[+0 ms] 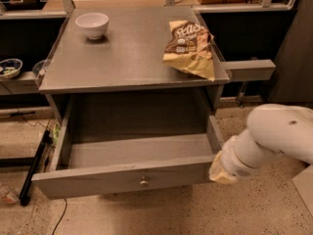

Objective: Close top drawer

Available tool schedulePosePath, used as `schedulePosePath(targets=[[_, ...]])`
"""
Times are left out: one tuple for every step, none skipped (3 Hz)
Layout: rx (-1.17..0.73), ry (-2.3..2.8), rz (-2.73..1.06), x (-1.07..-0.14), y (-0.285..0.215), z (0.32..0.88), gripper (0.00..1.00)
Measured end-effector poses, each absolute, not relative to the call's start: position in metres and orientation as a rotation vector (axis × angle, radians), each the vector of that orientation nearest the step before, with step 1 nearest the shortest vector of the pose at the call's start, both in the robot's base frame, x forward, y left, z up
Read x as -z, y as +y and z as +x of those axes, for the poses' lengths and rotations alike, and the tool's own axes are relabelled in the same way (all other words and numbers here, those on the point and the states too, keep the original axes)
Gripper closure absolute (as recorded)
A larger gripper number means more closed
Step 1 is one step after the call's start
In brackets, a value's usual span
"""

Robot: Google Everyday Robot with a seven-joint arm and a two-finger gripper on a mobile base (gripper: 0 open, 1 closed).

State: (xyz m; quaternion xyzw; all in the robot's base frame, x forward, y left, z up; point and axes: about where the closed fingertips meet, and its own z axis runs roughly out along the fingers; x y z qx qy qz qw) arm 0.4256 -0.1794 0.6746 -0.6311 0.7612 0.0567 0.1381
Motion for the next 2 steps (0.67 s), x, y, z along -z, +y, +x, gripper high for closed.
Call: schedulePosePath(targets=[[-0.188, 2.18, -1.819, -0.6622, -0.1703, 0.4453, 1.0], [-0.192, 2.18, -1.819, -0.6608, -0.1697, 0.446, 0.82]])
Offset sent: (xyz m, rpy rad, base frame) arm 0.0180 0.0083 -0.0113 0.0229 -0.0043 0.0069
